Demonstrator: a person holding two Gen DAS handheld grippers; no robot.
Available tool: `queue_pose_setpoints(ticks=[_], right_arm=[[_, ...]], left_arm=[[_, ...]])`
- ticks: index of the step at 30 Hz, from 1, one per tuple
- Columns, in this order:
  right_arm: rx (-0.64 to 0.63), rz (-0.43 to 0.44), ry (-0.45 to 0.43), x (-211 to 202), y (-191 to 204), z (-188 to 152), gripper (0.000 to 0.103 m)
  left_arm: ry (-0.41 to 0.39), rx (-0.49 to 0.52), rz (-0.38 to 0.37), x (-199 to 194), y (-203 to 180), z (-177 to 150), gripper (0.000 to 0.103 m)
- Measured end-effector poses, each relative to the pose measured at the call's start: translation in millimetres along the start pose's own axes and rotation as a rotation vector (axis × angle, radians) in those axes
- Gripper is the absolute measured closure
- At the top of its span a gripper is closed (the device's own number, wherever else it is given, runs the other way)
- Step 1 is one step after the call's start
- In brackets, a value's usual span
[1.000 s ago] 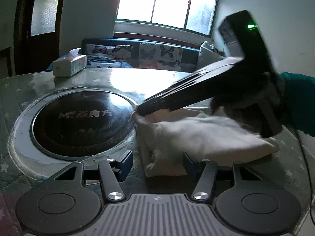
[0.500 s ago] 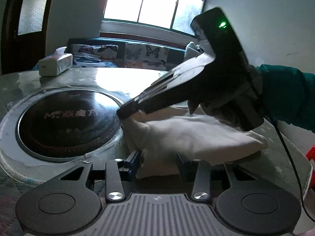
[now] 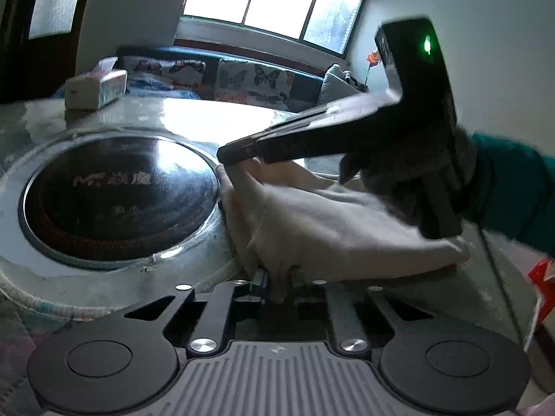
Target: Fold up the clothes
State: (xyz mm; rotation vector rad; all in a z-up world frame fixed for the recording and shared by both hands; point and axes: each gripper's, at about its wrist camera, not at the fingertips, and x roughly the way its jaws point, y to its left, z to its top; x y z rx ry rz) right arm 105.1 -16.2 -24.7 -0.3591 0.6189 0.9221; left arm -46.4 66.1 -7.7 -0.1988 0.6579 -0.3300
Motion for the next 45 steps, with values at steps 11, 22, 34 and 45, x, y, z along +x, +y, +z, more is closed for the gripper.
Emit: queue_pose_setpoints(ticks=[11, 22, 34, 45], right_arm=[[0.150, 0.097, 0.018, 16, -11, -13, 0.093], [0.222, -0.025, -0.009, -44, -24, -36, 0.089], [0.206, -0.098, 0.002, -12, -22, -37, 0.089], [0.303, -0.145, -0.052, -56, -34, -44, 0.088]], left_arm=[[0.057, 0.108, 0.011, -13, 3, 5, 0.088], [-0.029, 0.081, -0.007, -26, 8, 37, 0.087], [0.056, 0.057, -0.011, 24, 5, 30, 0.087], [0.044, 0.051, -0.017, 24, -1, 39, 0.073]])
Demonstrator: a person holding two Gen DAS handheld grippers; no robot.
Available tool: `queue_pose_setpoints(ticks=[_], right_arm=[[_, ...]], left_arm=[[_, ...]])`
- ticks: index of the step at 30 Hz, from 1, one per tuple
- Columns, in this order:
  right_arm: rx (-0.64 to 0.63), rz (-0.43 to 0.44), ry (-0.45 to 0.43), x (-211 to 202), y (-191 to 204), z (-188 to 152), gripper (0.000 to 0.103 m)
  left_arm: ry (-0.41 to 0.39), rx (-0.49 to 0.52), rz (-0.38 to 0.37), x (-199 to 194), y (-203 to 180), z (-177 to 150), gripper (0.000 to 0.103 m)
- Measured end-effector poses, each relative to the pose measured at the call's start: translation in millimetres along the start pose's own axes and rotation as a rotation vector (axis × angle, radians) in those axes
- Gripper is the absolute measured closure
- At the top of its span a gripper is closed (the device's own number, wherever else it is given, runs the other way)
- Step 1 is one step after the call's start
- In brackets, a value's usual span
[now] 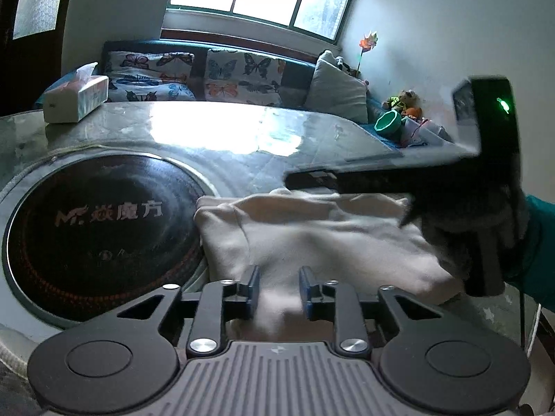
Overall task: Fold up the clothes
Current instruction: 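Smooth the bundle edge with the right tool while the left tool hovers above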
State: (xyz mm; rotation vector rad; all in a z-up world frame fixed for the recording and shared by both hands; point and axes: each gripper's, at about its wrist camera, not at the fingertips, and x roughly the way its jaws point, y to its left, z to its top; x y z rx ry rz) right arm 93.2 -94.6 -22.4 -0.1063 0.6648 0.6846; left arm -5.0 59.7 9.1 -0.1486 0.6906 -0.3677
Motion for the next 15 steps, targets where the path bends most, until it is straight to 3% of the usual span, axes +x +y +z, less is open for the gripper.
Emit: queue_pose_setpoints(ticks=[7, 15], right_arm=[[0.000, -0.084, 0.030, 0, -10, -21, 0.085], [0.044, -0.073, -0.002, -6, -21, -20, 0.080]], left_arm=[[-0.001, 0.006, -0.020, 16, -8, 15, 0.073], [0.019, 0.030, -0.017, 28, -10, 20, 0.073]])
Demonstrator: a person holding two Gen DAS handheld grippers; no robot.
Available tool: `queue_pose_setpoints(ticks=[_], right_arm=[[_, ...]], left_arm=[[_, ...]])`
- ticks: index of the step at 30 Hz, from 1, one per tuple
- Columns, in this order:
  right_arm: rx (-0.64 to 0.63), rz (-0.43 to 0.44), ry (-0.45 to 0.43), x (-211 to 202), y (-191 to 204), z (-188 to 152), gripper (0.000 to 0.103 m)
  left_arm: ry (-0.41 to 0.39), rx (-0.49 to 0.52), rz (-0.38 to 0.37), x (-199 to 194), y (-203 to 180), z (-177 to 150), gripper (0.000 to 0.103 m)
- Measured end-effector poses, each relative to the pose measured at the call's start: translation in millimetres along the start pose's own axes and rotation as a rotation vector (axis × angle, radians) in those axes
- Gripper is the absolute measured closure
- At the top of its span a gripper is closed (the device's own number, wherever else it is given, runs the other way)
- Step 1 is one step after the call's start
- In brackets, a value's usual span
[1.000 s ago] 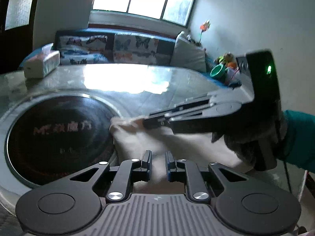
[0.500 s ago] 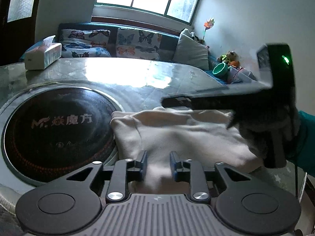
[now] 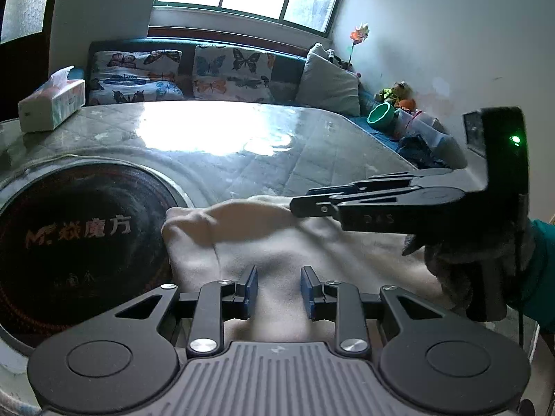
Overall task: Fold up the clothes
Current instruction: 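Smooth the bundle edge with the right tool while the left tool hovers above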
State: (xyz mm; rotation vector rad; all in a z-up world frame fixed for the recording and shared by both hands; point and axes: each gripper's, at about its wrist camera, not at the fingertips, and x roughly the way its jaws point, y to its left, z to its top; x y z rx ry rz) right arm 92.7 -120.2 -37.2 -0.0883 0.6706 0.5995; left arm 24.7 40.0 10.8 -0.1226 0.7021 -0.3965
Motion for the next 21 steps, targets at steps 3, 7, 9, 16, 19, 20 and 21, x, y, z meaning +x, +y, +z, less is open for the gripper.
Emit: queue_pose_setpoints(ticks=[3, 7, 9, 16, 19, 20, 21], right_arm=[[0.000, -0.015, 0.001, 0, -1, 1, 0.080], [0.021, -0.013, 0.012, 3, -6, 0, 0.073], [0.031, -0.017, 0.014, 3, -8, -2, 0.072], [0.060, -0.035, 0.014, 2, -15, -6, 0.066], [0.077, -0.041, 0.012, 5, -21, -7, 0.066], [0.082, -0.044, 0.009, 5, -22, -6, 0.065], [0.088, -0.046, 0.006, 4, -23, -6, 0.065]], left_arm=[[-0.038, 0.002, -0.001, 4, -2, 16, 0.073], [-0.042, -0.009, 0.013, 25, 1, 32, 0.076], [-0.019, -0.036, 0.020, 42, 6, 35, 0.076], [-0.030, -0.025, 0.102, 58, 17, 31, 0.080], [-0.045, 0.017, 0.130, 59, 16, 28, 0.076], [-0.046, 0.010, 0.127, 58, 16, 29, 0.076], [-0.047, 0.003, 0.124, 58, 17, 29, 0.076]])
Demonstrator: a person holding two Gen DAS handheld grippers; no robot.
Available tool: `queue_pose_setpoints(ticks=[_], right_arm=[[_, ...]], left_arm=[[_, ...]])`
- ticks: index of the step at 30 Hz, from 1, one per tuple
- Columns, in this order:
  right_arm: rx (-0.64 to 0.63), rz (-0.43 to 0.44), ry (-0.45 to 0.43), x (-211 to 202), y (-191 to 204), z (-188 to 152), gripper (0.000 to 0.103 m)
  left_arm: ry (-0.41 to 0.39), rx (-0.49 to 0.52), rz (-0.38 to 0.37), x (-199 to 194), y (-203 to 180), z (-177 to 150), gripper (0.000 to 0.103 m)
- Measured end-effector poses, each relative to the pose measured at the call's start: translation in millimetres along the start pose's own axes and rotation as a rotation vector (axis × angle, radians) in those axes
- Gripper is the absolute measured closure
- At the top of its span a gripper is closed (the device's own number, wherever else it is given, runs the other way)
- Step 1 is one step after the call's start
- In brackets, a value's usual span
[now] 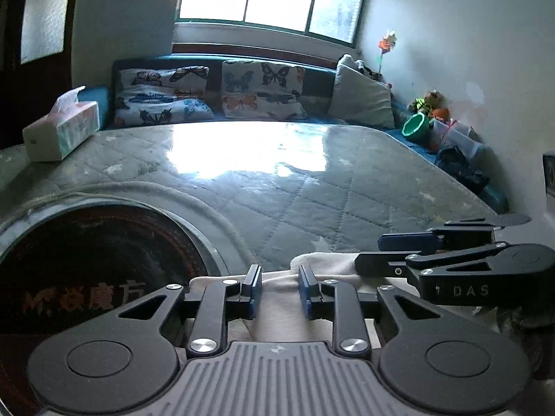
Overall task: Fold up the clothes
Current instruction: 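Smooth the bundle edge with the right tool while the left tool hovers above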
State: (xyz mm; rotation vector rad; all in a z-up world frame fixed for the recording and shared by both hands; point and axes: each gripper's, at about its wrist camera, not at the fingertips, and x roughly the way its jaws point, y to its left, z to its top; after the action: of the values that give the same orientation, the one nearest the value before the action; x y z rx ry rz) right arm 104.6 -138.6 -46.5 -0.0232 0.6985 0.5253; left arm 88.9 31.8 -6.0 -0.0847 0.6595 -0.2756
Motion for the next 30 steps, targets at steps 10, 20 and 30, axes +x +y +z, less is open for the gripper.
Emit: queue_pose_setpoints(ticks=[10, 20, 30], right_arm=[[-0.031, 0.043, -0.024, -53, 3, -5, 0.065], [-0.197, 0.093, -0.028, -84, 62, -44, 0.065], [-0.265, 0.016, -0.028, -81, 82, -67, 0.067]], left_arm=[[-0.060, 0.032, -0.063, -40, -15, -6, 0.078], [-0.059, 0.094, -0.069, -69, -33, -47, 0.078], [-0.046, 0.097, -0.044, -62, -30, -58, 0.077]])
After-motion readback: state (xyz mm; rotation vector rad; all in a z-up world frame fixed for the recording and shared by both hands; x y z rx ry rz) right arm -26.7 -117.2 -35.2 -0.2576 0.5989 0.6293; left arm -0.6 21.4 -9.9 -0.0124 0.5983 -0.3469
